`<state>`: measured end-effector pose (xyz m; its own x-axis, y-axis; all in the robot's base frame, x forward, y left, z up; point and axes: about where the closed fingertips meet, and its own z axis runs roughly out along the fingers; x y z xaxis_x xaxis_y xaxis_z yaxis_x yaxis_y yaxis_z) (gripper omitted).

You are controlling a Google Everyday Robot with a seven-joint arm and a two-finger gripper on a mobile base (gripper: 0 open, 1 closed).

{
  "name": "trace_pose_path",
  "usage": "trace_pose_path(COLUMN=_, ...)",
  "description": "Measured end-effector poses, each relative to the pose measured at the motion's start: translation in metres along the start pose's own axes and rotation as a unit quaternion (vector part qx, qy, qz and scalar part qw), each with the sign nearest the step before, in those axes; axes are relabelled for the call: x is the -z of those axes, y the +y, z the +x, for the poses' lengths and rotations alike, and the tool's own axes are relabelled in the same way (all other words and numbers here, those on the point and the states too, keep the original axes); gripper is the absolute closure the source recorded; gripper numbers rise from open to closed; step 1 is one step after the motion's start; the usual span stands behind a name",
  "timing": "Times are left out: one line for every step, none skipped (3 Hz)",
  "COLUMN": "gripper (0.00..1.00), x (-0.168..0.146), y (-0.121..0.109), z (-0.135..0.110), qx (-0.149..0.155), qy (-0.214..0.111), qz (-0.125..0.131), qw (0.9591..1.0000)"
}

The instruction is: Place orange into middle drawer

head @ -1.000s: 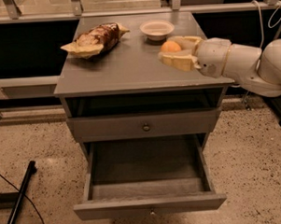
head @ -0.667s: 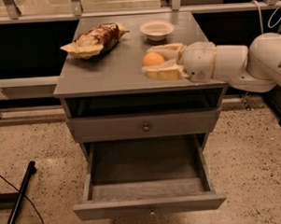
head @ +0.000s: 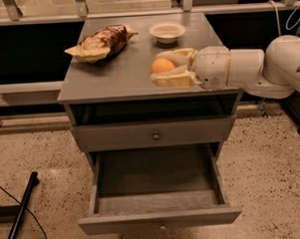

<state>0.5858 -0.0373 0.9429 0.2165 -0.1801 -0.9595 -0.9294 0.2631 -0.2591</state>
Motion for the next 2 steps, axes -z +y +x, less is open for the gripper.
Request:
trace_pose_path(gripper=1.00, x=0.022, y=0.008, z=0.043, qx=-0.028, qy=0.012, qz=0.010, qw=0.9995)
trace_pose_path(gripper=1.00, x=0.068, y=0.028, z=0.121, qx=-0.072, qy=0.063, qz=0.020, qw=0.9952)
